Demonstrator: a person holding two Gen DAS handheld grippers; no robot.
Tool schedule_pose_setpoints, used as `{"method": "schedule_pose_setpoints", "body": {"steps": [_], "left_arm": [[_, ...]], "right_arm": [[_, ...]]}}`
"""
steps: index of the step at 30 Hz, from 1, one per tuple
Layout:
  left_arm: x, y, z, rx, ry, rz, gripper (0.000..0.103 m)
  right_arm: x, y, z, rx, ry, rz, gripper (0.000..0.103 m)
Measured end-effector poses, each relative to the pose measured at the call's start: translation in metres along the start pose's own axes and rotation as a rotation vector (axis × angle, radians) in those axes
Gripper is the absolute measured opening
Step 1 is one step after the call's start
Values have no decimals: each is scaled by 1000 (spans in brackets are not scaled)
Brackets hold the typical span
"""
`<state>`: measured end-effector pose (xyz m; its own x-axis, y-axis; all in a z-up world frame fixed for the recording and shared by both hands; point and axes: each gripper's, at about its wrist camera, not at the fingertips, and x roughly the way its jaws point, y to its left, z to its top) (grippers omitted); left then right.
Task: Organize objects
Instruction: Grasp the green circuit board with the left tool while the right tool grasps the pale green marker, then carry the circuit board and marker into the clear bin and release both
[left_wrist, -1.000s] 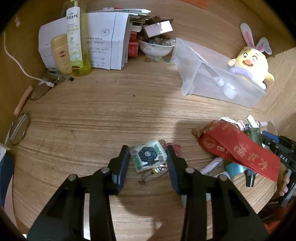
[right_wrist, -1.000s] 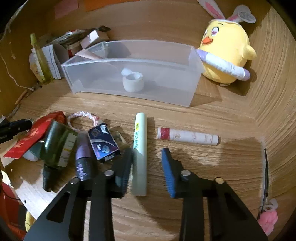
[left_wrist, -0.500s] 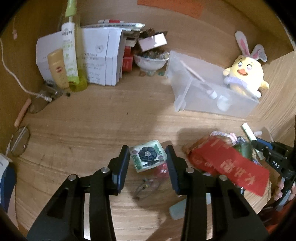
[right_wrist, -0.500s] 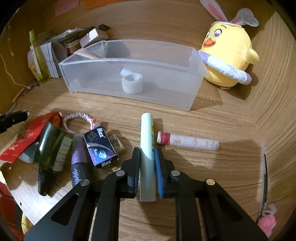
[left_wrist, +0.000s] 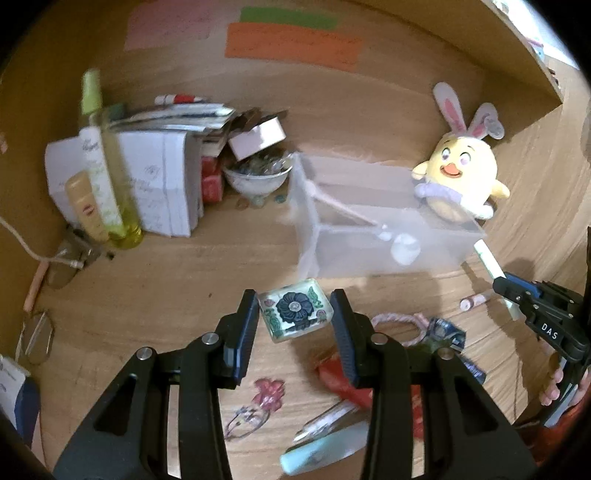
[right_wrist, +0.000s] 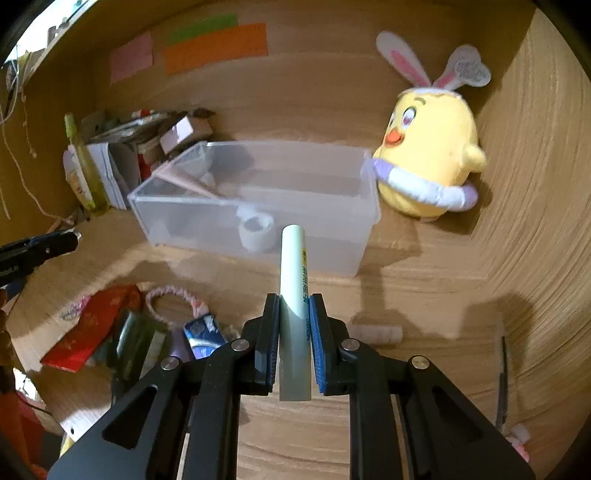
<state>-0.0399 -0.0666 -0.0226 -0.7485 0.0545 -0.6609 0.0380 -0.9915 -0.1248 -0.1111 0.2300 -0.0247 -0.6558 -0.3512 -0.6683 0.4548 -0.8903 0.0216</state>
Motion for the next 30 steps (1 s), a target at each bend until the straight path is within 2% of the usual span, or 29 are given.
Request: {"method": "schedule_pose_setpoints", "body": {"steps": [13,30], "left_arm": [[8,-32,38,46,-63,-33,40],[33,-55,86,53,-71,-91,39]], "right_arm": [[-12,-4,30,-11,-100,9,14],[7,-12,84,-43,-164,5,14]]}}
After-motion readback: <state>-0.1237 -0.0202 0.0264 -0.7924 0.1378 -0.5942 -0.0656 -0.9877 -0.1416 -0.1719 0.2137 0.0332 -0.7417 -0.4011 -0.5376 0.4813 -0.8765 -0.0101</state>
